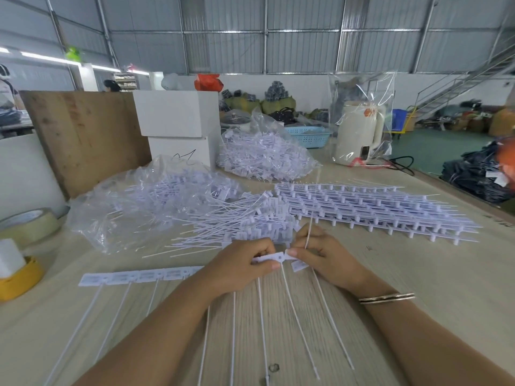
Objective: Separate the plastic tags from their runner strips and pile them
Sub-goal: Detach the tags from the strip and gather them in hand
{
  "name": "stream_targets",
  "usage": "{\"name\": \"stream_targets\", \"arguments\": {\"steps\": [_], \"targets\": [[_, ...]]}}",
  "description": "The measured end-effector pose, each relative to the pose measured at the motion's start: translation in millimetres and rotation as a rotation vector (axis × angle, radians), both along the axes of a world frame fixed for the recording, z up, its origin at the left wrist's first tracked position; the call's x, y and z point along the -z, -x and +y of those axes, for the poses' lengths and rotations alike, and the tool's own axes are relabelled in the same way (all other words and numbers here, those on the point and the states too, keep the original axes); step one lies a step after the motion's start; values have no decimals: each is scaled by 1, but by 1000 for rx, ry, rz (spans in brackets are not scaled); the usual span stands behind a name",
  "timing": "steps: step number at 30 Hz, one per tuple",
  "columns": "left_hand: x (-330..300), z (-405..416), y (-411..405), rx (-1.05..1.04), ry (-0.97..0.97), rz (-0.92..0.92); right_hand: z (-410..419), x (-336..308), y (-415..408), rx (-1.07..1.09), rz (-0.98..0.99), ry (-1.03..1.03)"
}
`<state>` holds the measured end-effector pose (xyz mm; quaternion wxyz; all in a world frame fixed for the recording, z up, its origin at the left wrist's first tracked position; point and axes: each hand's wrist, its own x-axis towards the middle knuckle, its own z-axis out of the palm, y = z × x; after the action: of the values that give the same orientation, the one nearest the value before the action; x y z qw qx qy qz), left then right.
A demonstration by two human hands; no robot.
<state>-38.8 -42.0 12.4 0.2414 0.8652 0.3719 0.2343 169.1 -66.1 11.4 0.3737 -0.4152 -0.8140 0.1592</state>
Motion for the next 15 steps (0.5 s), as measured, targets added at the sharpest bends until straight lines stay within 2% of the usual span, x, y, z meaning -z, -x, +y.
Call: {"name": "stream_targets", "arguments": {"steps": [2, 5, 9, 13, 15], "targets": [[-1, 1, 2, 5, 23, 4, -1, -2, -1, 29, 78, 25], [-1, 1, 5, 13, 41, 26, -2, -5, -14, 221, 334, 89], [2, 1, 5, -40, 38, 17, -3, -4, -8, 143, 177, 115], [5, -1, 5, -74, 58, 23, -2, -7, -12, 155, 201, 101], [4, -1, 4, -96, 79, 13, -2, -7, -13, 136, 104, 122]]}}
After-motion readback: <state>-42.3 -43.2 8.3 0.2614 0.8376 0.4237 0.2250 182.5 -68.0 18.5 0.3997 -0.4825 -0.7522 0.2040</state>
